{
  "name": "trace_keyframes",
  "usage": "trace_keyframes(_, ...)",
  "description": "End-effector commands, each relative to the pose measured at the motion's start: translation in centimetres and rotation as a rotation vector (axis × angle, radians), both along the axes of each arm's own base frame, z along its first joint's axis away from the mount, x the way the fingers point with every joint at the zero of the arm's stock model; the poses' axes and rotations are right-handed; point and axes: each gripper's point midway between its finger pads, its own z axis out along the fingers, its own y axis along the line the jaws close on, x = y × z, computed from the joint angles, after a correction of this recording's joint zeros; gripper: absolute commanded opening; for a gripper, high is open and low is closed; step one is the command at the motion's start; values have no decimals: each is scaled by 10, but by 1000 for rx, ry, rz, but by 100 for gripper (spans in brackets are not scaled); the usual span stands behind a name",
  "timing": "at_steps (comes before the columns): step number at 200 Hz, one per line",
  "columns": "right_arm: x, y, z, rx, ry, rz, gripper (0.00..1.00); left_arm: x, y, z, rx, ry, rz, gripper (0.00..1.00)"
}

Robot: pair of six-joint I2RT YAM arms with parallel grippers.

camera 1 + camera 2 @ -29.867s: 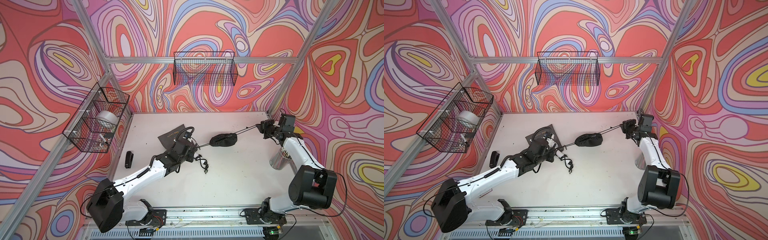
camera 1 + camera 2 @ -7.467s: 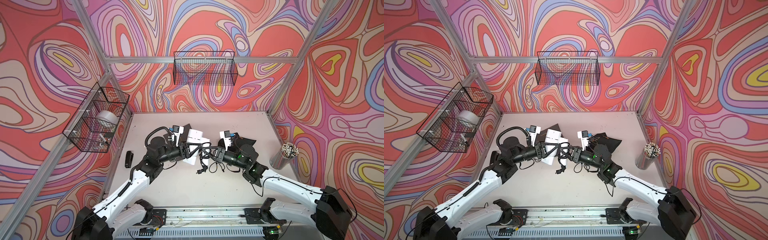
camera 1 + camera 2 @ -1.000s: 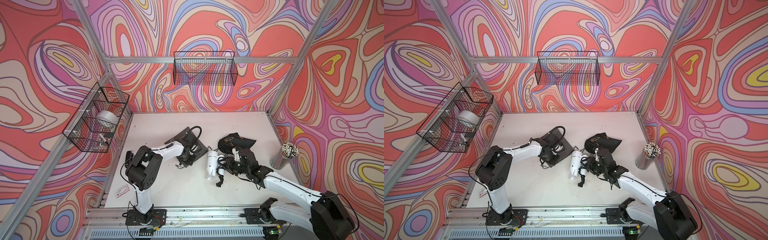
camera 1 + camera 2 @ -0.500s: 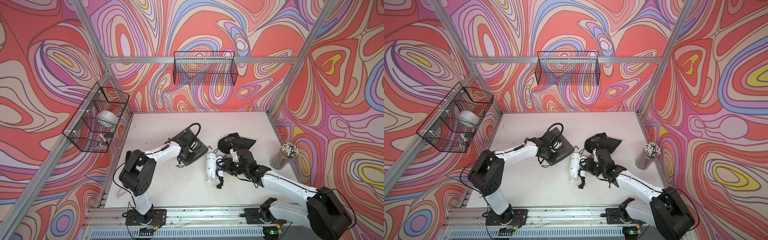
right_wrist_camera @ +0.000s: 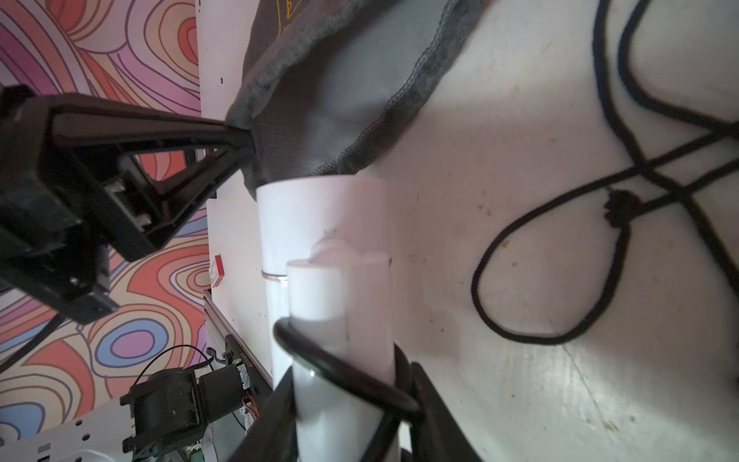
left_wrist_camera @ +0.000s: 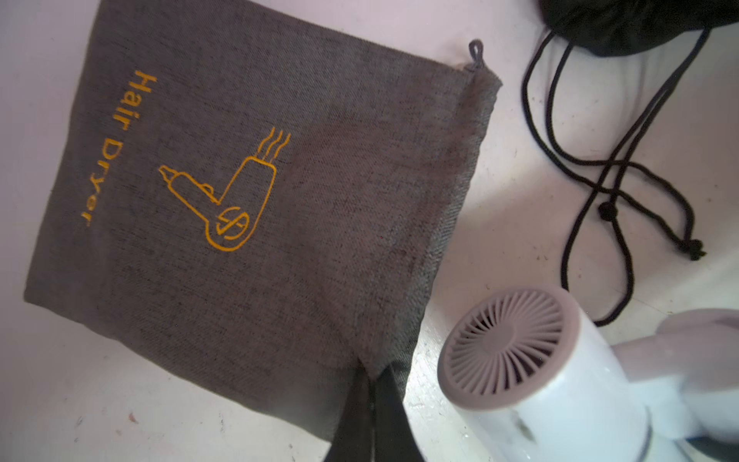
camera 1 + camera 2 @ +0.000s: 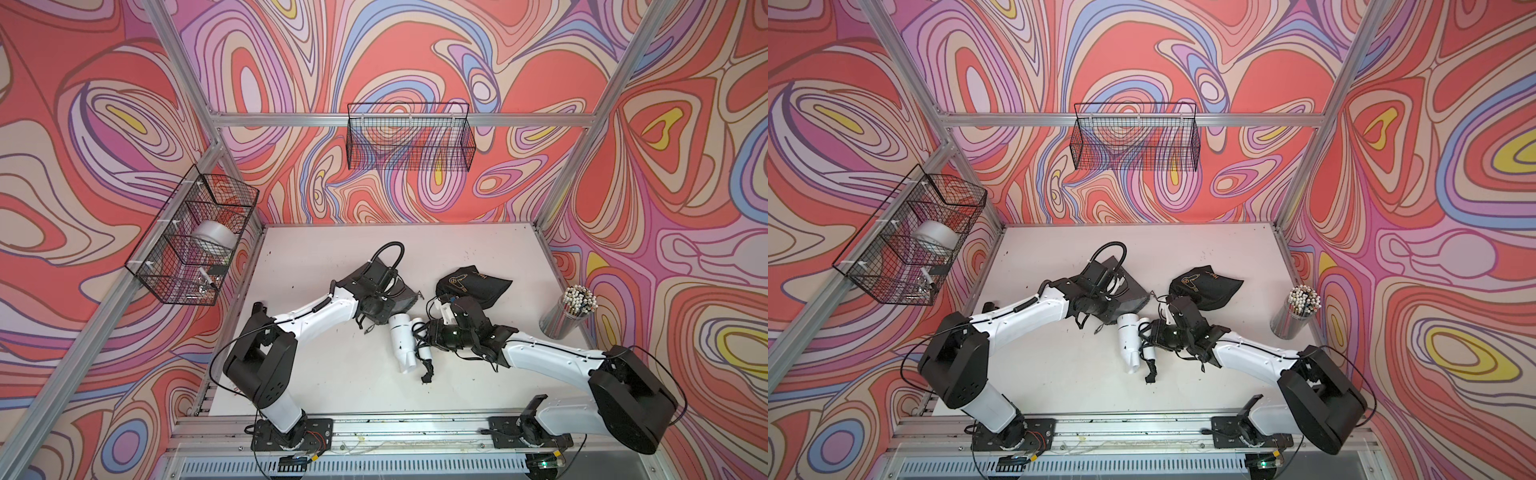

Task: Pack away hair dryers
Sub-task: Open the drawstring bag at the center of the board, then place the hair dryer in the drawstring bag.

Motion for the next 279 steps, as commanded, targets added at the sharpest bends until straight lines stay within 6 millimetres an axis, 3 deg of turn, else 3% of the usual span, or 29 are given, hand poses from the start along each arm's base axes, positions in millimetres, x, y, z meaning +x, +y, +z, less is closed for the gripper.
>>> trace_keyframes(1, 11, 18, 29, 70, -98, 42, 0, 1, -6, 18, -29, -78, -12, 0)
trace_keyframes(40, 14, 26, 32, 77, -121, 62, 0, -8, -21, 21, -41, -118, -77, 0)
trace_keyframes(74, 13, 22, 34, 69, -140, 48, 0, -13, -22, 17, -16, -123, -97, 0)
trace_keyframes(148, 16, 22, 26, -5, -138, 55, 0, -13, -42, 48, -125, -197, -100, 0)
trace_keyframes(199, 22, 31, 24, -39, -144, 56, 0, -23, -53, 47, -158, -197, -104, 0)
trace_keyframes(279, 32, 36, 21, -70, -135, 38, 0, -20, -59, 68, -255, -231, -62, 0)
